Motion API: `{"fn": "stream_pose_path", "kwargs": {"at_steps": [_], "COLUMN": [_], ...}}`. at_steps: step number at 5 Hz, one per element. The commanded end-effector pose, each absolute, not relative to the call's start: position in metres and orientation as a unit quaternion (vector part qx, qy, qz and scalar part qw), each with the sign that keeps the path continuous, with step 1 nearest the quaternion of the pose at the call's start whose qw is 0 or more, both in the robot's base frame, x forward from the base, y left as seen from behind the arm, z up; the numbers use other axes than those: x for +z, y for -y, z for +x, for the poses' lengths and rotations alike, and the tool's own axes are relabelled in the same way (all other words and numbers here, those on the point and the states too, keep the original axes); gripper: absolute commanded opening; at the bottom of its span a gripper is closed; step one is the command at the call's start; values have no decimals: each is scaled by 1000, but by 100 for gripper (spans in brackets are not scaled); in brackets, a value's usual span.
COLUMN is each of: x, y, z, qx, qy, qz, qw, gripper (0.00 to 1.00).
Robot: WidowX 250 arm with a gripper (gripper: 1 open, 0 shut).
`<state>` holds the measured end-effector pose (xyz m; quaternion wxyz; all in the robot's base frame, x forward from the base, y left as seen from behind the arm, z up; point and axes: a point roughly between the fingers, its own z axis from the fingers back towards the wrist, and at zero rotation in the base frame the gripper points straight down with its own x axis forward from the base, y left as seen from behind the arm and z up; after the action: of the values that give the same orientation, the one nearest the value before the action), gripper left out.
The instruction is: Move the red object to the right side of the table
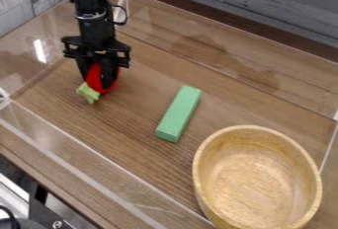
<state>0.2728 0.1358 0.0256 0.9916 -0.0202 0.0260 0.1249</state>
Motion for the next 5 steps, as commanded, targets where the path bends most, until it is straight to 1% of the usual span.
{"fn": "stream_pose_path", "kwargs": {"at_steps": [1,2,3,5], "x": [38,39,50,49], "y": [-132,-130,-125,-122], "z": [284,286,291,293], "qx": [123,122,120,116], "qy": [-9,-8,-3,-1], "qz": [-17,-19,-25,-26], "qw": [992,992,992,993], "gripper": [0,0,0,0]}}
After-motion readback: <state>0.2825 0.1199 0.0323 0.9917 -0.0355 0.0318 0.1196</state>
